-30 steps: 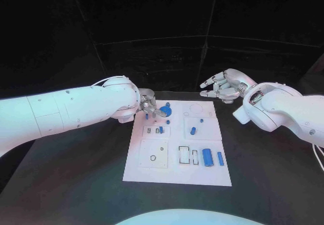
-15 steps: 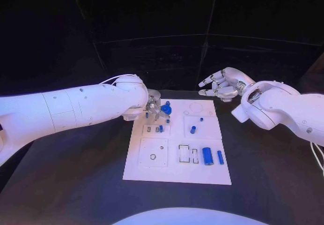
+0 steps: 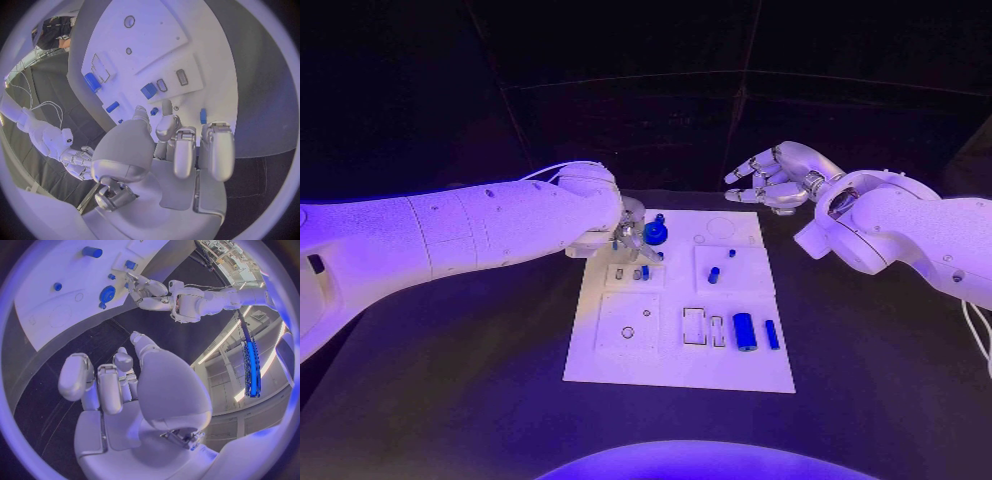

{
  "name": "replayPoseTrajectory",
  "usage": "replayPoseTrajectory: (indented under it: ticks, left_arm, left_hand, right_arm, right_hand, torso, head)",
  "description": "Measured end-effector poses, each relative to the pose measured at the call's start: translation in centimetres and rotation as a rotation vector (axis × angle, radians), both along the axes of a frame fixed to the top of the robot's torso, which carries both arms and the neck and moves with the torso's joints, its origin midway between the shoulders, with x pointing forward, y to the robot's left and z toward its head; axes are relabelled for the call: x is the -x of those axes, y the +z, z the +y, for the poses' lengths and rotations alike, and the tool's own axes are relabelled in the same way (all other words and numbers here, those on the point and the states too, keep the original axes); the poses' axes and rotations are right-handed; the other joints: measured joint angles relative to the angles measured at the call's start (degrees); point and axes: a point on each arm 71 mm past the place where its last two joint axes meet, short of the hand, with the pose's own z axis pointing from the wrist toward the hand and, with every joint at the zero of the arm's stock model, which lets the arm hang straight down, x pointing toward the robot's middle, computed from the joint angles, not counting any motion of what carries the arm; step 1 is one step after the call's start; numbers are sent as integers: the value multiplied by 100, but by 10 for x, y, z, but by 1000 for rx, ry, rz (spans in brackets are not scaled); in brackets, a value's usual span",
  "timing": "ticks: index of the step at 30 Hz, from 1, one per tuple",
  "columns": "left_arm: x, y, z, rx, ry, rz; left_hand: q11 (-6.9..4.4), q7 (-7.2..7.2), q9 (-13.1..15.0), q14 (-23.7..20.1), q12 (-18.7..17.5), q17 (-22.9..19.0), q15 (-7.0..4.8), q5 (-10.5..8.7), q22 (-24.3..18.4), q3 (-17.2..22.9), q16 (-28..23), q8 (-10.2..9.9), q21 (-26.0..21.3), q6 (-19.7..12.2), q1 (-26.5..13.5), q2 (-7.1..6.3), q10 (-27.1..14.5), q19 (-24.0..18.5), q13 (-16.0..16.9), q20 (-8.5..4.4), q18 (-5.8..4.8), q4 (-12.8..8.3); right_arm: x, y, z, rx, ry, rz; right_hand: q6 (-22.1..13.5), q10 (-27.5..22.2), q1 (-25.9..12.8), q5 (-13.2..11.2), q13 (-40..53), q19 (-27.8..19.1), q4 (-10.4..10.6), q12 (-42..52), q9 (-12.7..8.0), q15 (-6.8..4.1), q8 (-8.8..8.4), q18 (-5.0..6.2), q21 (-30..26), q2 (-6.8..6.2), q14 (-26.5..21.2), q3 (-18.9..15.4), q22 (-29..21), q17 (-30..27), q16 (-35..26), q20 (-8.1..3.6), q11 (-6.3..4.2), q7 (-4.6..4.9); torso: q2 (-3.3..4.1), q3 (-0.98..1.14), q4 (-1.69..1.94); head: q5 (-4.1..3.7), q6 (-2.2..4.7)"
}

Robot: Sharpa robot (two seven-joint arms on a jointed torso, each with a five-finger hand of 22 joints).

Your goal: Assemble the parts on the task board

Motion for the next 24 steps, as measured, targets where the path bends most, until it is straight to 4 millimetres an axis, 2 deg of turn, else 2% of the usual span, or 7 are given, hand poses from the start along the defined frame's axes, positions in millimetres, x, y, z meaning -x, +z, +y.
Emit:
replayPoseTrajectory:
  ticks: [7,14,15,17,24]
  left_arm:
    - [-1,-2,-4,-17,-9,17]
    - [0,-4,-9,-23,-21,38]
    - [0,-4,-9,-23,-21,40]
    - [0,-5,-9,-24,-22,45]
    - [2,-9,-10,-27,-23,68]
  left_hand:
    - [0,-21,20,0,0,0,0,0,0,-16,0,0,0,-21,0,0,0,0,-14,0,1,-16]
    - [0,-21,20,0,-20,-1,0,0,-1,-16,0,0,0,-21,0,0,0,-1,-14,0,2,-16]
    - [0,-21,24,0,-20,0,0,0,-1,-15,0,0,0,-21,0,0,0,-1,-20,0,3,-16]
    - [0,-21,26,0,-20,-1,0,0,-1,-15,0,0,0,-21,0,0,0,-1,-28,0,3,-16]
    - [22,-1,32,0,-59,-1,0,0,-1,-15,0,0,0,-41,24,24,-22,-1,-61,0,5,-16]
  right_arm:
    - [0,0,2,1,1,-1]
    - [-2,0,4,1,2,0]
    - [-2,0,4,2,2,0]
    - [-2,-1,4,2,2,0]
    - [-3,-1,5,3,1,0]
  right_hand:
    - [0,0,0,24,-8,0,0,0,0,0,0,-1,0,0,0,0,0,-1,-27,0,0,0]
    - [0,0,0,63,-26,0,0,0,0,0,0,0,0,0,0,0,-15,-1,-27,0,0,0]
    - [0,0,13,63,-26,-1,0,0,0,0,0,7,0,13,0,0,-22,-1,-27,-1,0,0]
    - [0,0,23,63,-26,-20,0,0,0,0,0,96,-22,23,0,0,-28,-1,-27,-20,0,0]
    - [0,0,23,63,-26,-20,0,0,1,0,0,92,-22,23,0,0,-28,-1,-27,-20,0,0]
  torso:
    - [0,1,-3]
    - [0,-1,-2]
    - [0,-1,-2]
    - [0,-1,0]
    - [0,-1,6]
  head:
    - [-14,-24]
    - [-53,-16]
    - [-47,-22]
    - [-41,-34]
    - [-46,-64]
